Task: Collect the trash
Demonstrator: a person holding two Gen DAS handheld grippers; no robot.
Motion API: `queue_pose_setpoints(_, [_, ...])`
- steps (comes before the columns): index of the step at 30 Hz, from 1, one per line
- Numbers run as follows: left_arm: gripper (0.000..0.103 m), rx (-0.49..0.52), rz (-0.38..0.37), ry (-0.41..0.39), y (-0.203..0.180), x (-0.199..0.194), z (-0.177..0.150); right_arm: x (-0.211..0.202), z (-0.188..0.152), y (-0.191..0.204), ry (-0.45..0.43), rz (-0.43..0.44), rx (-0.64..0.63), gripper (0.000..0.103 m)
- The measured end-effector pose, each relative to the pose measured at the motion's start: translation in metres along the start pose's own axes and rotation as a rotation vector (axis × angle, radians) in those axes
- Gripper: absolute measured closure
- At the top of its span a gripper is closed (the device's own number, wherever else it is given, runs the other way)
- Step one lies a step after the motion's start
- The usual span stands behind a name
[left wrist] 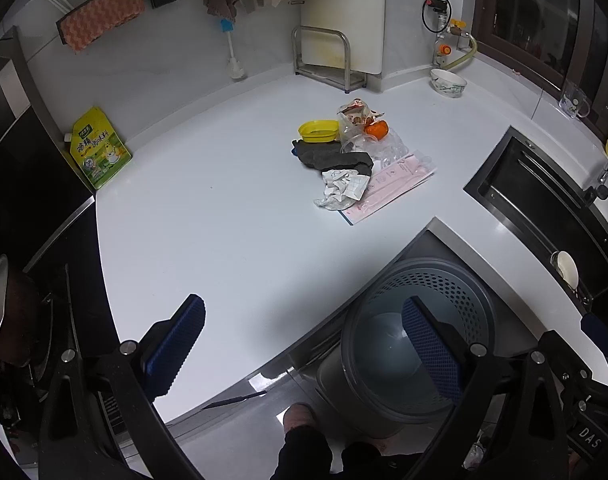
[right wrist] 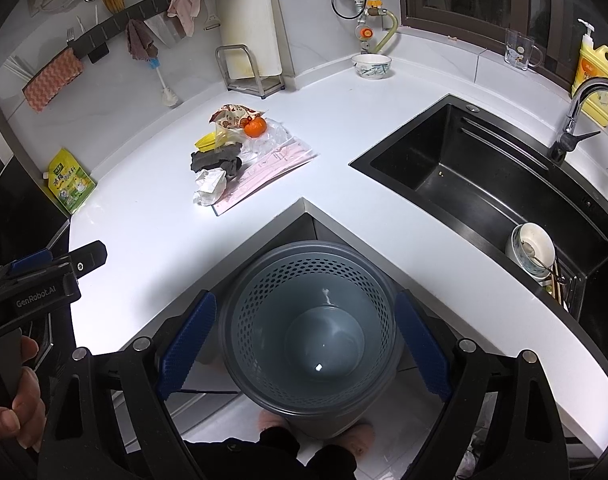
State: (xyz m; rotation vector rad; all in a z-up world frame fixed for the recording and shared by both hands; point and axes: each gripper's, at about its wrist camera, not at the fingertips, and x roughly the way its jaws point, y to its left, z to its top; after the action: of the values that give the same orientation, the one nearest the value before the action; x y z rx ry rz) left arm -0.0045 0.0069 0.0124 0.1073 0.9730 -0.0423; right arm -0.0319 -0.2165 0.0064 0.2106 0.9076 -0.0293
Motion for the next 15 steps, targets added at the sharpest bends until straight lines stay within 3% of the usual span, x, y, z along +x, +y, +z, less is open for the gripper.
queue_pose_setpoints(15, [0.006,-0.037,0.056,-0.021,-0.016,-0.004,-0.009,0.01,-0.006,-0.027,0.007,0.075,-0.041,0.017])
